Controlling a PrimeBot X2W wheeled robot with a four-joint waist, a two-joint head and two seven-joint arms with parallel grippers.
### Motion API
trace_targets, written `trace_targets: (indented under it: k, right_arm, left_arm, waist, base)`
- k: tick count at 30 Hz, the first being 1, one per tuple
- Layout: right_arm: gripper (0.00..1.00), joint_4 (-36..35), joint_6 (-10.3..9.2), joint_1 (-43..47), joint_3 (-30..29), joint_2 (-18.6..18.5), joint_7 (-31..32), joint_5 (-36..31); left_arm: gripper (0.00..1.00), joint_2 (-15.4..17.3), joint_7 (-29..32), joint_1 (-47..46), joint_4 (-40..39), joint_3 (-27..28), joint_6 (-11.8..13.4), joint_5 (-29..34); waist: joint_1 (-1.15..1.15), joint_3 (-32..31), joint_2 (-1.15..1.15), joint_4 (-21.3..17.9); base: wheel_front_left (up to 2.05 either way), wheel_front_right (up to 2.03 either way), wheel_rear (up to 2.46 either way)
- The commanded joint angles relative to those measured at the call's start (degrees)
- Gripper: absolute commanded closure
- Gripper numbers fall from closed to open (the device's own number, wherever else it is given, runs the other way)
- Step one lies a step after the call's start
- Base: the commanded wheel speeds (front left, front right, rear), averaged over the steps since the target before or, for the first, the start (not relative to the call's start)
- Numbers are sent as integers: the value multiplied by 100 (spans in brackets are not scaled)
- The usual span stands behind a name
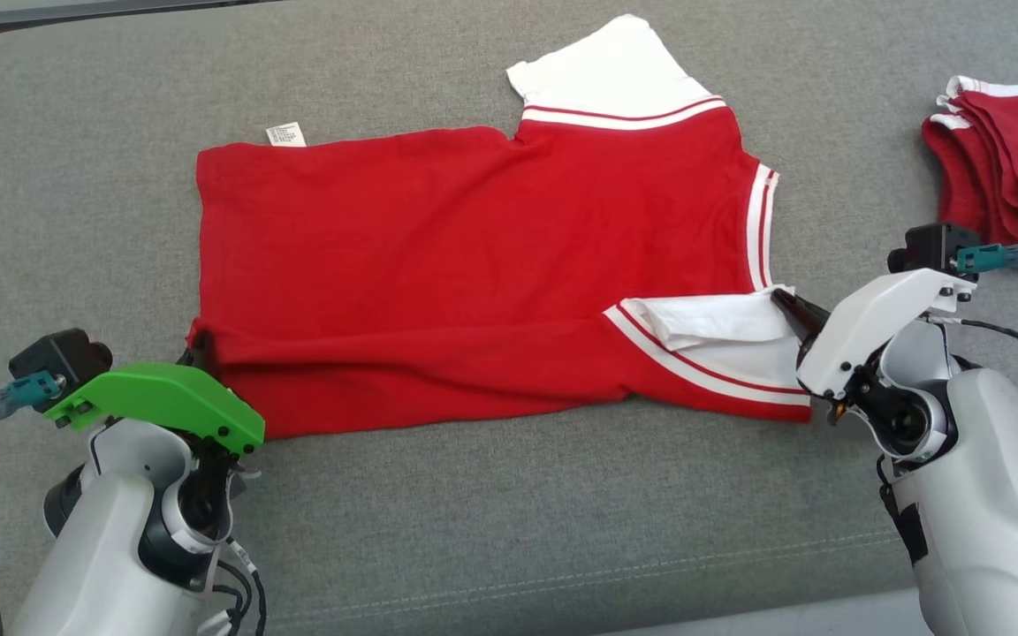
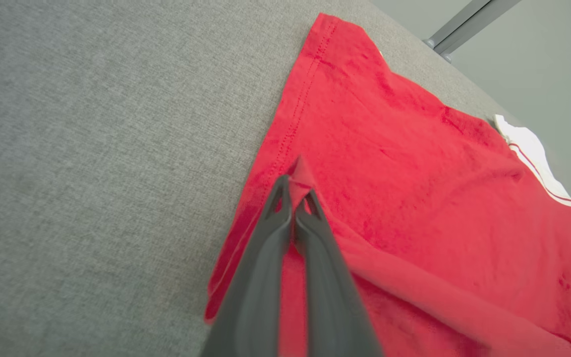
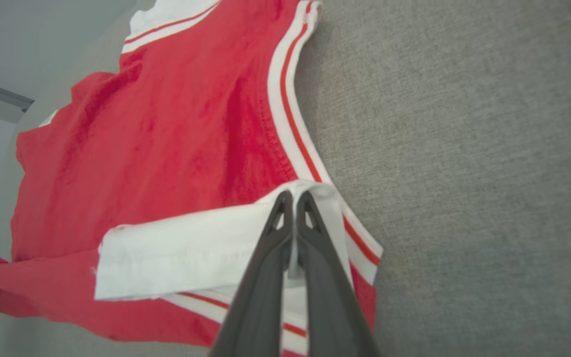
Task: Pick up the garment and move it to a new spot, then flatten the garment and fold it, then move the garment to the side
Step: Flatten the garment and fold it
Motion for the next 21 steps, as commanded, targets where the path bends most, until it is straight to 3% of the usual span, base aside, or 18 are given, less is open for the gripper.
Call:
trace_targets:
  k: [1,2,4,5,11,21]
  right_arm:
    - [71,112,-1,-114,-53,19,-89,72]
    - [59,187,-1,-175,-83,32,-131,102]
    - [4,337,-1,-281,-167,73,-233,159]
    - [0,405,-1,-339,-204,94,-296,185]
    - [0,534,-1,-543,-255,132,-624,383]
    - [0,21,-1,-334,-451,-160,-931,670]
  left_arm:
    - [0,3,-66,-121,49,22,-14,70]
    - [0,-9,-109,-146,53,22,-36,86]
    - [0,-17,-182,-173,62,33,-58,108]
    - [0,-2,-213,-188,72,21,-70,136]
    - [0,83,-298,-93,-77,-54,-198,187]
    - [0,225,-446,618,-680,-65,-168,191]
  waist:
    - [0,13,0,2]
    - [0,19,0,5]
    - [0,27,0,8]
    - [0,29,0,9]
    - [0,-9,0,20]
    - [0,-201,0,-33]
  base:
    - [0,0,0]
    - [0,0,0]
    - [0,0,0]
    - [0,0,0]
    - [0,0,0]
    - [0,0,0]
